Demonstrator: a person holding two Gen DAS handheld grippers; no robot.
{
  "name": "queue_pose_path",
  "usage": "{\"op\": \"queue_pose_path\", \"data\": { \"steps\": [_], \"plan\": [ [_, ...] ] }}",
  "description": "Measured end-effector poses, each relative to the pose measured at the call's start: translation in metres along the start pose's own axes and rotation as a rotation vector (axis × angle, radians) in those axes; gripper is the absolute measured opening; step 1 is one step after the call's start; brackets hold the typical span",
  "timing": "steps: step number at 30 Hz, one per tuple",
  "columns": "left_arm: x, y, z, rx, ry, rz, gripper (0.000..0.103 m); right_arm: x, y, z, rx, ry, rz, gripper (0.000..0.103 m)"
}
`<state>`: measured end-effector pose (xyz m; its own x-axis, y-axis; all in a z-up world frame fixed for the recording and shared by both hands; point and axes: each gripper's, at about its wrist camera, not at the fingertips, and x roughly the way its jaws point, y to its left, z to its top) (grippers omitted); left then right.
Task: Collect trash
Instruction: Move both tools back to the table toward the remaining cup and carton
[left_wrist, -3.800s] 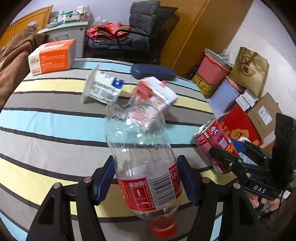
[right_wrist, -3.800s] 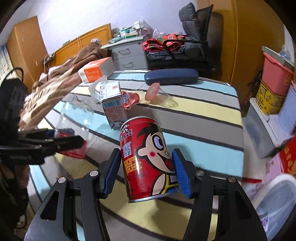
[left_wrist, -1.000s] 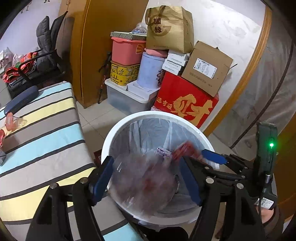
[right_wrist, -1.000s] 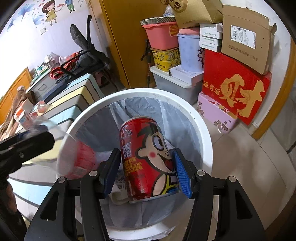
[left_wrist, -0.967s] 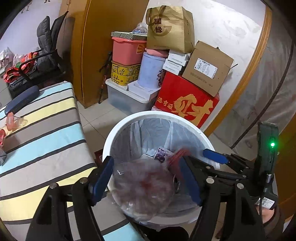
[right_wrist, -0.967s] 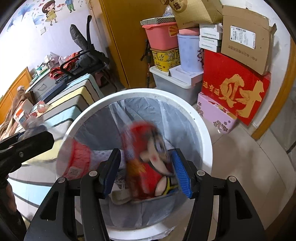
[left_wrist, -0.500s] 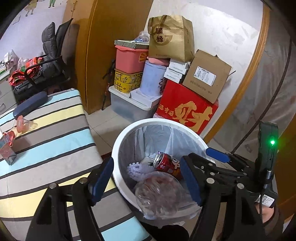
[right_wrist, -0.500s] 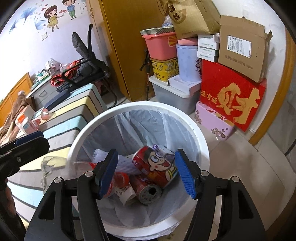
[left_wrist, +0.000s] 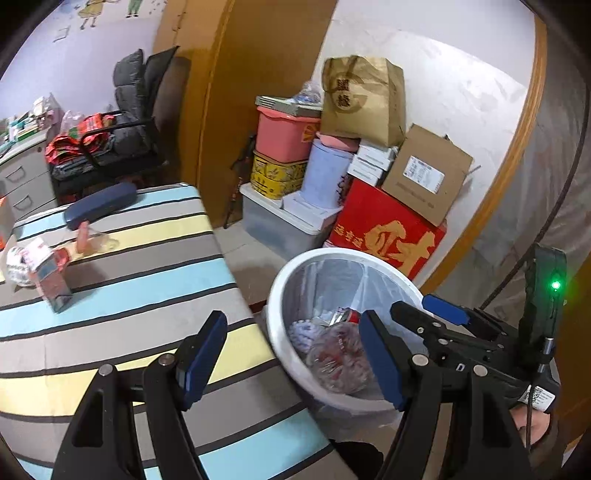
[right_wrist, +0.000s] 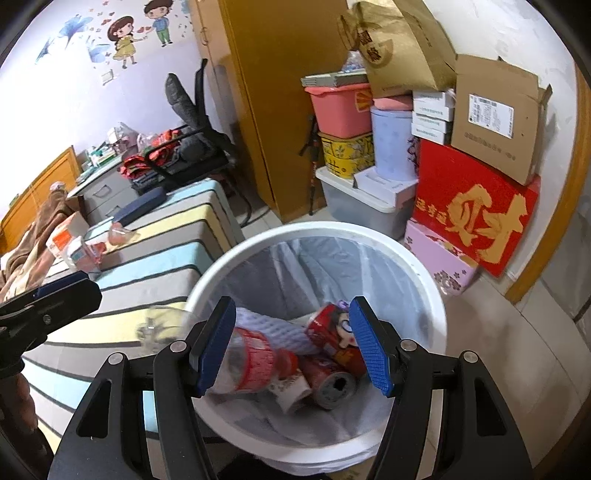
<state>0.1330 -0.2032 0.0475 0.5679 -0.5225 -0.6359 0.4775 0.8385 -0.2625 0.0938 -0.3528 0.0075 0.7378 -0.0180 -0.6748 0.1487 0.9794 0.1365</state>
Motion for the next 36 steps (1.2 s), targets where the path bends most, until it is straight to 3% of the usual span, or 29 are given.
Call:
{"op": "queue_pose_path", "data": {
  "steps": [21, 36],
  "plan": [
    [-0.064, 0.096, -0.014, -0.130, -0.095, 0.160, 0.076, 0.002, 0.079, 0.003, -0.088, -0.049, 0.126, 0.066],
    [-0.096, 0.178, -0.026, -0.247, -0.127, 0.293, 0.076, 0.026, 0.146, 0.004, -0.181, -0.017, 0.235, 0.066]
  ]
}}
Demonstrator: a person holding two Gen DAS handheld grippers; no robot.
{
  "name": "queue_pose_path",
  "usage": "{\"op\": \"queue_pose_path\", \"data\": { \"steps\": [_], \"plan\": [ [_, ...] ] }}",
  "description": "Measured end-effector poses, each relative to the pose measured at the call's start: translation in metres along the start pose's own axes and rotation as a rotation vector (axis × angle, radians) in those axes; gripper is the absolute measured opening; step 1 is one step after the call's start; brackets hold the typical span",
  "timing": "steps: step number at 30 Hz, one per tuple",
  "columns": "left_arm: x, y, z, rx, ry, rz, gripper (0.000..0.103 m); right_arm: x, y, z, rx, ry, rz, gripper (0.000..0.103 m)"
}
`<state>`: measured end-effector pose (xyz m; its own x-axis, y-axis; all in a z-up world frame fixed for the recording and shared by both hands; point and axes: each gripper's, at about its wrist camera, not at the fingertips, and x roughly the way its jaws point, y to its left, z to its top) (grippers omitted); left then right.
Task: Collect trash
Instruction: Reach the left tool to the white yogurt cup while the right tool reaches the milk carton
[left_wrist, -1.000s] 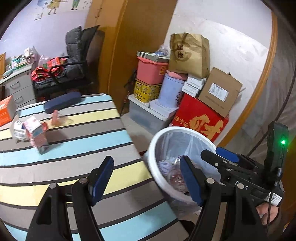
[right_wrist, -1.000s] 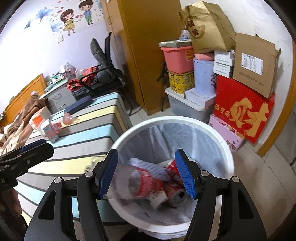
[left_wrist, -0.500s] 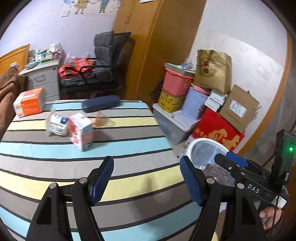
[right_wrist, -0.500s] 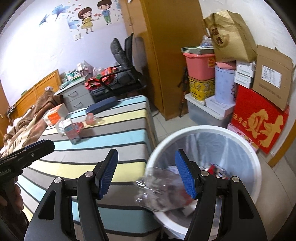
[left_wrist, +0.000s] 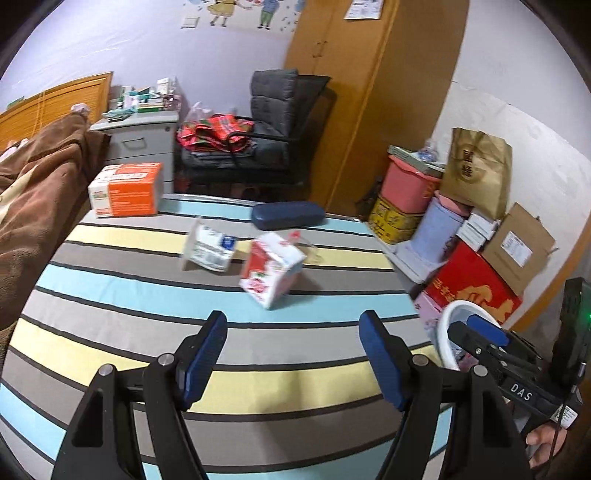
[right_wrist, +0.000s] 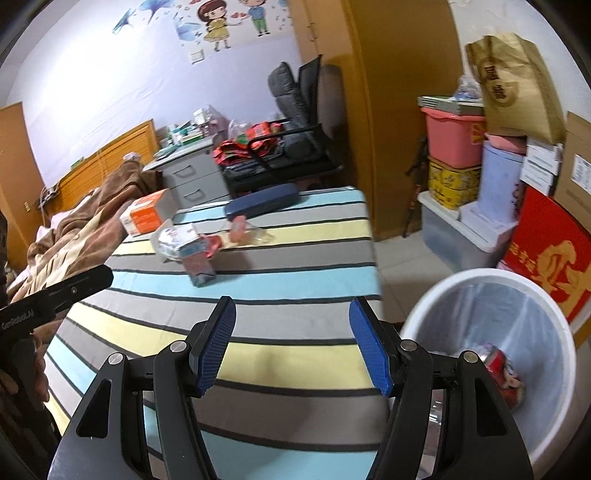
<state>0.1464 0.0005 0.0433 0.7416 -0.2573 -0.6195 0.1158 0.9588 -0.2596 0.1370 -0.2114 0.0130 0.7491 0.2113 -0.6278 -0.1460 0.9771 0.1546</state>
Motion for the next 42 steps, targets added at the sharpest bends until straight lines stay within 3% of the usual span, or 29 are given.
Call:
{"op": "queue_pose_path", "data": {
  "steps": [14, 26, 39, 42],
  "plan": [
    [0.017, 0.064, 0.013, -0.092, 0.010, 0.072, 0.076, 0.042, 0.041, 0.008, -0.077, 0.072, 0.097, 0.066],
    [0.049, 0.096, 0.028, -0.118, 0.039, 0.097, 0.076, 0.083, 0.066, 0.019, -0.120, 0.126, 0.186, 0.066],
    [0.091, 0.112, 0.055, -0.094, 0.064, 0.073, 0.076, 0.118, 0.081, 0.033, -0.164, 0.148, 0.228, 0.065],
    [0.102, 0.117, 0.061, -0.113, 0.078, 0.032, 0.077, 0.121, 0.079, 0.034, -0.157, 0.156, 0.231, 0.061]
  ]
}}
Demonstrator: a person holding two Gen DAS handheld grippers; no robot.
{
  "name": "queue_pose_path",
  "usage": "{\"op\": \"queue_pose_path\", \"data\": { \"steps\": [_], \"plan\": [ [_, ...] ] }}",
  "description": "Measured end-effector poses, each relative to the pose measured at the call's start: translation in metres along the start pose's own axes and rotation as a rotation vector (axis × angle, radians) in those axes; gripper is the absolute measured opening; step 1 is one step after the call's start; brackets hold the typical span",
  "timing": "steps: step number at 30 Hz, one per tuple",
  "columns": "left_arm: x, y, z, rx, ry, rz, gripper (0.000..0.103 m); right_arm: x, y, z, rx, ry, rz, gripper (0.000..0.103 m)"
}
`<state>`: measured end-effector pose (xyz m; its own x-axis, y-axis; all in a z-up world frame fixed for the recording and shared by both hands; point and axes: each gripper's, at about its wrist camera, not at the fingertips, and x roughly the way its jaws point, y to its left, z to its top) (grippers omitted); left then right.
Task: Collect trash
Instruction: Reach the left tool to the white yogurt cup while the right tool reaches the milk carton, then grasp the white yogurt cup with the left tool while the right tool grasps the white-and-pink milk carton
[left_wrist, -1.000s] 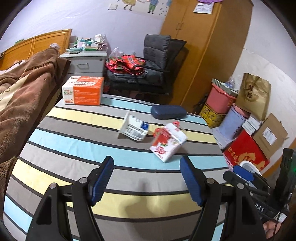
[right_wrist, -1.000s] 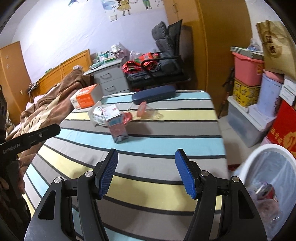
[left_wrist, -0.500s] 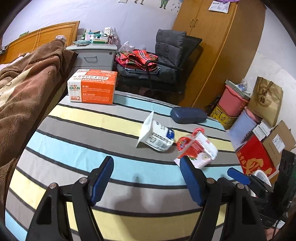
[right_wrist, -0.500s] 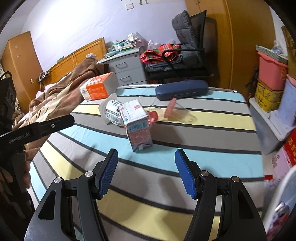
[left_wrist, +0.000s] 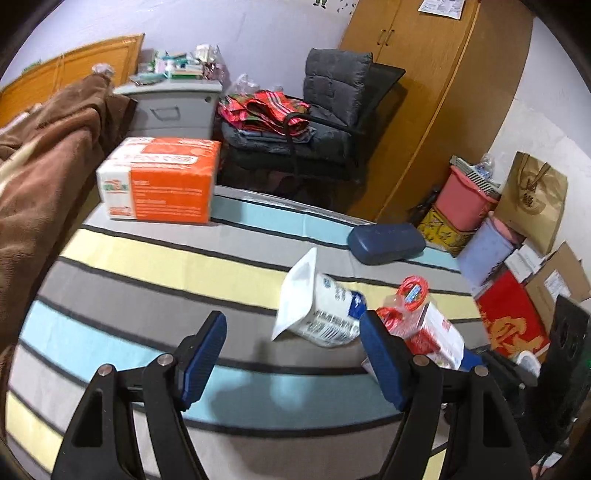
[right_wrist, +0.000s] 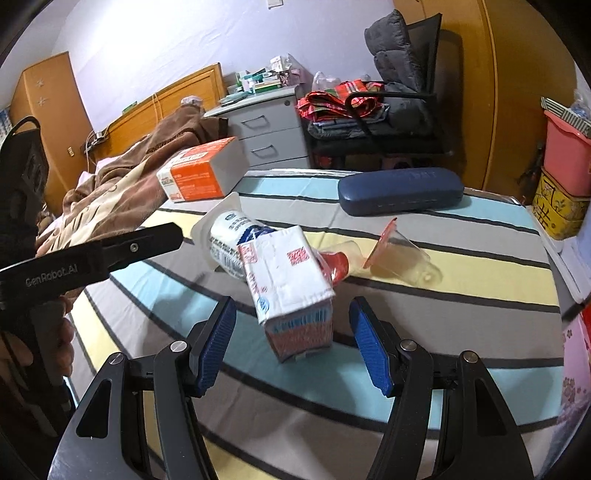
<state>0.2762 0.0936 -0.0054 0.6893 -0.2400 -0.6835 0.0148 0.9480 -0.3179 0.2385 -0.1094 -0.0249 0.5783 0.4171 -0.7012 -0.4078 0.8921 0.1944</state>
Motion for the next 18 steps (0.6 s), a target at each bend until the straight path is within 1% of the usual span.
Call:
{"op": "queue_pose_path", "data": {
  "steps": [2, 3, 4, 8, 12, 13, 15, 18],
  "plan": [
    [0.006, 0.000, 0.004, 0.006, 0.005, 0.002, 0.079, 0.000, -0.002, -0.001, -0.003, 0.003, -0.007, 0.043],
    [0.009, -0.001, 0.006, 0.015, 0.007, 0.003, 0.079, 0.000, -0.003, -0.001, -0.001, 0.006, -0.011, 0.039],
    [0.012, -0.001, 0.008, 0.019, 0.013, 0.002, 0.079, -0.001, -0.005, -0.001, 0.007, 0.005, -0.007, 0.037],
    [0.026, 0.000, 0.014, 0.019, 0.036, -0.010, 0.080, -0.005, -0.010, -0.001, 0.031, -0.001, -0.006, 0.037],
    [0.041, 0.001, 0.017, 0.011, 0.061, -0.010, 0.080, -0.011, -0.020, -0.002, 0.071, 0.008, -0.033, 0.037],
    [0.046, 0.001, 0.017, 0.003, 0.073, -0.018, 0.080, -0.013, -0.022, -0.003, 0.080, 0.017, -0.055, 0.036],
    [0.053, 0.002, 0.019, -0.014, 0.088, -0.050, 0.081, -0.018, -0.027, -0.005, 0.095, 0.007, -0.075, 0.036],
    [0.056, -0.004, 0.019, 0.006, 0.078, -0.043, 0.082, -0.024, -0.035, -0.007, 0.129, 0.004, -0.066, 0.036]
  ]
}}
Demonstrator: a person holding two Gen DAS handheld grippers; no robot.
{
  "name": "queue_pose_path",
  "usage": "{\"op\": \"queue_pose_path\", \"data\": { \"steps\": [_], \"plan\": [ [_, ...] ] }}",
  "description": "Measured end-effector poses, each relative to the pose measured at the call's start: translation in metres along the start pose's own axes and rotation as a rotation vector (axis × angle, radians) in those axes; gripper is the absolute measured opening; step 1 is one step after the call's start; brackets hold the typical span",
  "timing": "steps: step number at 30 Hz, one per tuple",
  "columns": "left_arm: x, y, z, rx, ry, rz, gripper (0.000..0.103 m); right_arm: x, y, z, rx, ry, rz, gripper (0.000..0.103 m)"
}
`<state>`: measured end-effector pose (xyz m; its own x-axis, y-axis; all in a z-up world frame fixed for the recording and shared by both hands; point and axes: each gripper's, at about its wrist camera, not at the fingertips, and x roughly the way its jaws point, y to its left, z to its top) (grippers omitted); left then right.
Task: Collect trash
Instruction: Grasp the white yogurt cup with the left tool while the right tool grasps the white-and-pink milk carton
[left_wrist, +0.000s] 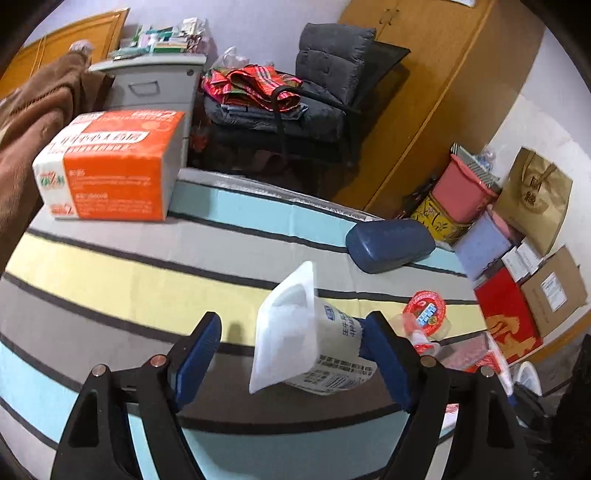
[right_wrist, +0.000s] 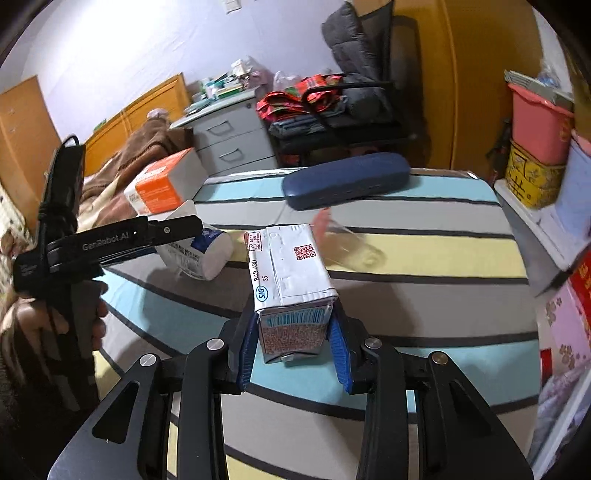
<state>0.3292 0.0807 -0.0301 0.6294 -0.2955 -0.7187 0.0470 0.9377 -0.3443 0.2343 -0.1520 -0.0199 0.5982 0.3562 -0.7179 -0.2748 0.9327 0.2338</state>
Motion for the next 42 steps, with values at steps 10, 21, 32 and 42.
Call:
{"op": "queue_pose_path", "data": {
  "steps": [10, 21, 32, 42],
  "plan": [
    [0.012, -0.007, -0.002, -0.046, 0.042, -0.053, 0.082, -0.009, -0.007, -0.005, 0.027, -0.016, -0.043, 0.036],
    [0.011, -0.018, -0.008, -0.060, 0.035, -0.074, 0.057, -0.017, -0.007, -0.012, 0.043, -0.043, -0.060, 0.036],
    [-0.032, -0.028, -0.022, 0.006, -0.030, -0.035, 0.055, -0.034, -0.003, -0.018, 0.059, -0.074, -0.062, 0.036],
    [-0.028, -0.025, -0.025, -0.022, -0.067, 0.027, 0.068, -0.043, 0.005, -0.021, 0.052, -0.095, -0.042, 0.036]
  ]
}}
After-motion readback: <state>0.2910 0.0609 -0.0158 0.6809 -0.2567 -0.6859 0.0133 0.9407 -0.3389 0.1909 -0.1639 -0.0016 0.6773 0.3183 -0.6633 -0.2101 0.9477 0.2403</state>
